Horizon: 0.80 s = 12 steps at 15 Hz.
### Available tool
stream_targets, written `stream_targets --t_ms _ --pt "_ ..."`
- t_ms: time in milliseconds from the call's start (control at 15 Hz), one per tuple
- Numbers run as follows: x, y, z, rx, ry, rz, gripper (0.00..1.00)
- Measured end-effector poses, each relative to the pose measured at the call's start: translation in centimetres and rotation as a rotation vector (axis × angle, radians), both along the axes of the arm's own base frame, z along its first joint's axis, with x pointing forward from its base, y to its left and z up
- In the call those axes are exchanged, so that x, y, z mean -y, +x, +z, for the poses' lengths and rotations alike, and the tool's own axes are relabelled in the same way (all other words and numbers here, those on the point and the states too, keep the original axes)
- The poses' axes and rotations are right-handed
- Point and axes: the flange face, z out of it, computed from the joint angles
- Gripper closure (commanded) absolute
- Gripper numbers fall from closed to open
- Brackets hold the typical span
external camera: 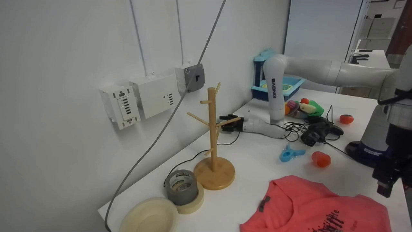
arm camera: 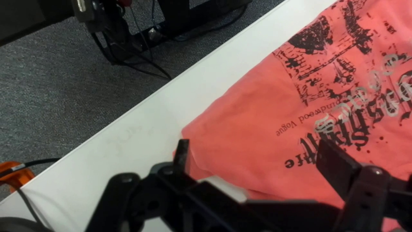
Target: Fold the peach shirt once
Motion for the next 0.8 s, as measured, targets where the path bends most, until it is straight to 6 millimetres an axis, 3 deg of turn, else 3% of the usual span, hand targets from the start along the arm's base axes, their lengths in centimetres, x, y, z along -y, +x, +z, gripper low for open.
stream_targets --t_ms 800 --pt "4.0 0.5 -6.9 -0.096 0.087 -0.146 0.00"
